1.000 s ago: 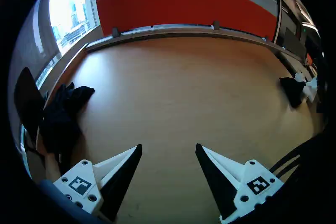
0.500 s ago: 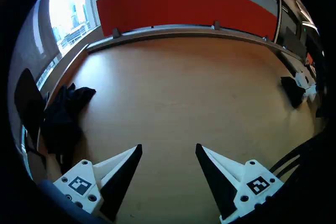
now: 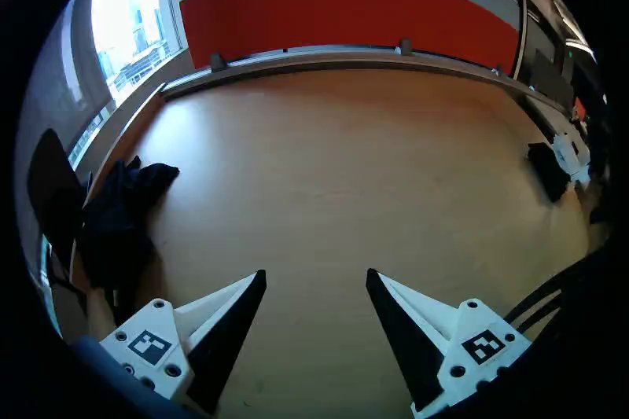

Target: Fold towel

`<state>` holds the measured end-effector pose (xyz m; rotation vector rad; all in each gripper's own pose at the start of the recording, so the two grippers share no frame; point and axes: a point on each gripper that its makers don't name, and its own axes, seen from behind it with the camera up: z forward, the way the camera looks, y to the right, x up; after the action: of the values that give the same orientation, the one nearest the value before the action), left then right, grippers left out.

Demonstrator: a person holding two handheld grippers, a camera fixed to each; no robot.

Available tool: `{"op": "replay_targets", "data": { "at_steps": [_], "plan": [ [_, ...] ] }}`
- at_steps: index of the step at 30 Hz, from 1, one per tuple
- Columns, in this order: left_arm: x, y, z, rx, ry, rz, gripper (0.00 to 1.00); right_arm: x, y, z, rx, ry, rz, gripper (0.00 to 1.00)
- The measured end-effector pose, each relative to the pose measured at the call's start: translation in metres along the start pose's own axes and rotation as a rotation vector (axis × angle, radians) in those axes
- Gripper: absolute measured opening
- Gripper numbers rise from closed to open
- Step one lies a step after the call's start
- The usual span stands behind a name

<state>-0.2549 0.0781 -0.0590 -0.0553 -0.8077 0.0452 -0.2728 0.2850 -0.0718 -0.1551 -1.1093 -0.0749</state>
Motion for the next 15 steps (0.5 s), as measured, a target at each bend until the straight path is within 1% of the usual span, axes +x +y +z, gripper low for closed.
{"op": "replay_targets", "data": {
  "at_steps": [5,8,15],
  "plan": [
    [0.000,0.000,0.000,0.002,-0.001,-0.003,0.94,-0.006,0.001,0.005,-0.011,-0.019,0.006,0.04],
    [-0.001,-0.001,-0.001,0.004,-0.001,-0.002,0.94,-0.010,0.002,0.007,-0.020,-0.030,0.014,0.07],
    [-0.001,-0.002,-0.001,0.006,-0.003,-0.002,0.94,-0.014,0.007,0.010,-0.044,-0.041,0.023,0.24]
  ]
}}
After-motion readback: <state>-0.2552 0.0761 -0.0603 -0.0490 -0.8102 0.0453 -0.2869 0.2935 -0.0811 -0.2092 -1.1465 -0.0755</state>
